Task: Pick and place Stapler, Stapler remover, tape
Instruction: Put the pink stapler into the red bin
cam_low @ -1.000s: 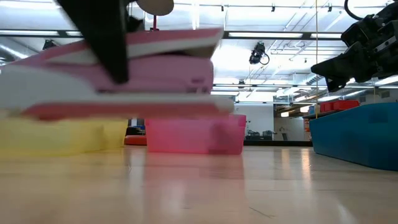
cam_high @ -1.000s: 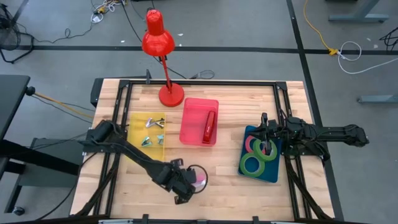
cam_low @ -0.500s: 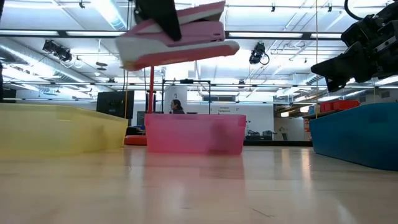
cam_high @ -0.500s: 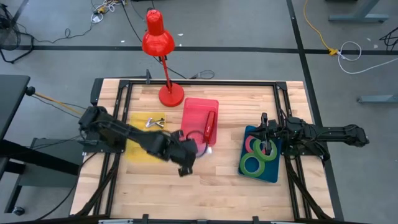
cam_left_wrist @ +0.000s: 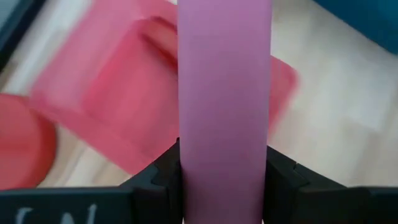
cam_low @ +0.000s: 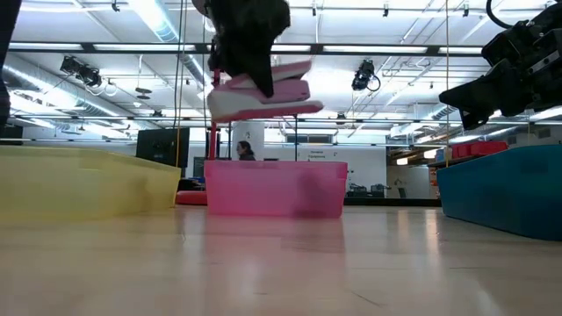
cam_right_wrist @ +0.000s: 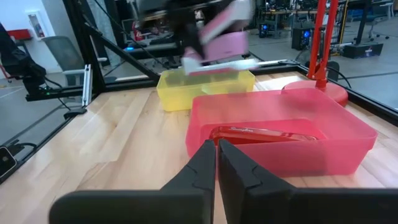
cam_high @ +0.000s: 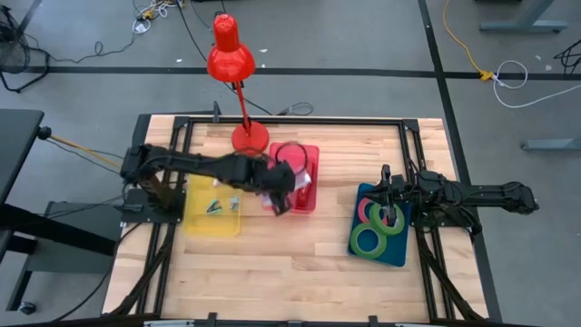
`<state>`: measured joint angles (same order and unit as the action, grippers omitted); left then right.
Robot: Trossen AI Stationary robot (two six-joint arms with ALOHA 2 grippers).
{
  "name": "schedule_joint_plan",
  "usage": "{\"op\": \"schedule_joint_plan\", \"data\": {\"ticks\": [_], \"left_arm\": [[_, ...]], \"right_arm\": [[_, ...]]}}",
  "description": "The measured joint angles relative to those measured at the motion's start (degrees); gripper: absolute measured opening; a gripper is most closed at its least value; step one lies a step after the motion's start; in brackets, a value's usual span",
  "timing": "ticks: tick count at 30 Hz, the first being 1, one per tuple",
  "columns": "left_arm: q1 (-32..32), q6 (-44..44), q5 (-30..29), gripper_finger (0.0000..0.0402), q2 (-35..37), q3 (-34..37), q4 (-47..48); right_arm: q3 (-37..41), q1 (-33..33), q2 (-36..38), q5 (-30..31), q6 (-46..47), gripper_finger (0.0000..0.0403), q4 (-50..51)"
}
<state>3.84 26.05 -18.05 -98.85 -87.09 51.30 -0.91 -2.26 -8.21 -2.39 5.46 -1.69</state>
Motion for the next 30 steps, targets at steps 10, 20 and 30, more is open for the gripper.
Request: {"op": "schedule_joint_plan", "data": {"ticks": [10,20,30], "left_arm": [[-12.6,2.9,2.7,0.0145,-0.3,0.3,-1.3],[-16.6,6.5,6.8,0.0145,-2.2,2.4,-5.3],[-16.5,8.1,7.3,0.0145,-8.6,2.4,-7.6]], "right_arm": [[0.0,0.0,0.0,0.0,0.0,0.0021,0.0],[0.0,0.0,0.0,0.0,0.0,0.0021,0.0],[0.0,0.0,0.0,0.0,0.0,0.0021,0.0]]}}
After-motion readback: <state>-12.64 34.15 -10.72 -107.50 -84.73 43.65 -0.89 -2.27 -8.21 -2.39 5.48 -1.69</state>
